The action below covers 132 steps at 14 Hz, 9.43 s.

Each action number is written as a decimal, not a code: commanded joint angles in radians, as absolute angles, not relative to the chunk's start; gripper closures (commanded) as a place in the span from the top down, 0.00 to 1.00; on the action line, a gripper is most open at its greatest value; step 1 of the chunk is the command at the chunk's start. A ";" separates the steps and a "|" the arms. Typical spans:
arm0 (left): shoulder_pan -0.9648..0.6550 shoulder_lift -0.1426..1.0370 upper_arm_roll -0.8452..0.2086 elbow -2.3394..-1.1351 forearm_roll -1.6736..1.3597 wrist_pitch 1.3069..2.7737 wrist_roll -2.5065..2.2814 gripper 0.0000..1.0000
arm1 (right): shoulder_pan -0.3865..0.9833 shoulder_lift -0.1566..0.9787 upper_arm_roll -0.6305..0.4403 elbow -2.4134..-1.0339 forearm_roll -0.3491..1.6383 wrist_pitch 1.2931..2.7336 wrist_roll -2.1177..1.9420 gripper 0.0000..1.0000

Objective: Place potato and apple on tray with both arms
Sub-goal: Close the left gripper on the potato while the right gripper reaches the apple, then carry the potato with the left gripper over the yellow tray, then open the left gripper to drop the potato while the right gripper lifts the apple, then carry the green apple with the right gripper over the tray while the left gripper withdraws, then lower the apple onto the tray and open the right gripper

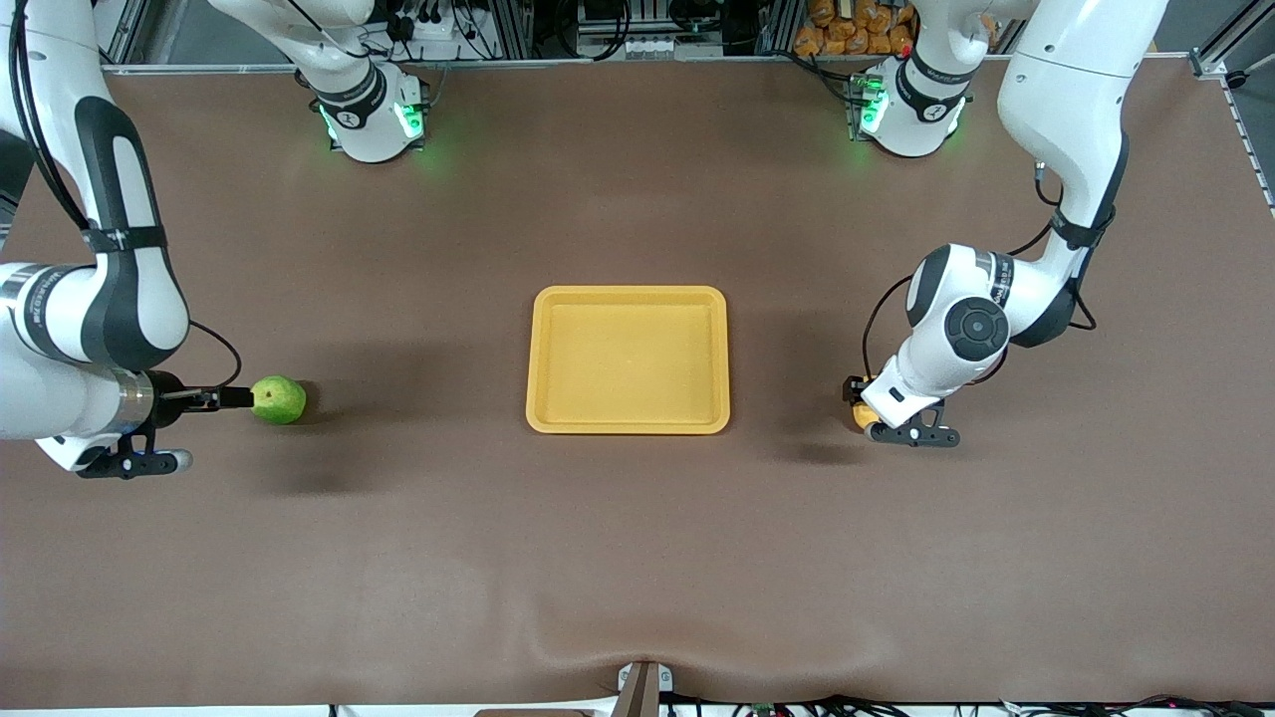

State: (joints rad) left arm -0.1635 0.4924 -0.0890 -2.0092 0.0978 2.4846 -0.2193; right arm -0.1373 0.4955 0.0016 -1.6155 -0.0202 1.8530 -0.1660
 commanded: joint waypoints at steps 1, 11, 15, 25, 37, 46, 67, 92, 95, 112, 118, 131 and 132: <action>-0.158 0.497 -0.091 -2.011 0.123 2.503 -0.232 0.57 | -0.166 0.511 0.018 -1.629 -0.012 1.881 -0.170 1.00; -0.170 0.453 -0.094 -1.996 0.124 2.484 -0.232 0.00 | -0.167 0.545 0.018 -1.738 0.026 2.019 -0.166 1.00; -0.225 0.425 -0.095 -1.950 0.124 2.389 -0.251 0.00 | -0.179 0.555 0.020 -1.758 0.026 2.048 -0.166 1.00; -0.455 0.474 -0.095 -1.795 0.124 2.279 -0.633 0.00 | -0.195 0.610 0.020 -1.759 0.028 2.062 -0.166 1.00; -0.637 0.575 -0.092 -1.721 0.126 2.278 -0.837 0.00 | -0.190 0.607 0.025 -1.804 0.064 2.099 -0.173 0.00; -0.680 0.609 -0.092 -1.729 0.137 2.253 -0.850 0.00 | -0.184 0.607 0.025 -1.637 0.063 1.875 -0.167 0.00; -0.673 0.595 -0.092 -1.671 0.163 2.122 -0.881 1.00 | 0.011 0.520 0.029 -1.500 0.146 1.643 0.169 0.00; -0.143 0.153 -0.063 -1.479 0.163 1.594 -0.312 1.00 | 0.477 0.583 0.026 -1.493 0.224 1.845 0.777 0.00; -0.086 0.129 -0.064 -1.480 0.156 1.592 -0.242 1.00 | 0.524 0.610 0.026 -1.503 0.224 1.900 0.845 0.00; -0.041 -0.020 -0.060 -1.545 0.086 1.499 -0.149 1.00 | 0.587 0.709 0.025 -1.611 0.222 2.161 0.894 0.05; -0.040 -0.109 -0.060 -1.646 0.048 1.502 -0.149 1.00 | 0.598 0.715 0.025 -1.611 0.221 2.161 0.957 1.00; -0.040 -0.126 -0.060 -1.657 0.026 1.502 -0.149 1.00 | 0.534 0.684 0.017 -1.387 0.202 1.902 0.945 1.00; -0.040 -0.126 -0.060 -1.657 0.028 1.502 -0.149 1.00 | 0.514 0.687 0.017 -1.353 0.201 1.860 0.945 1.00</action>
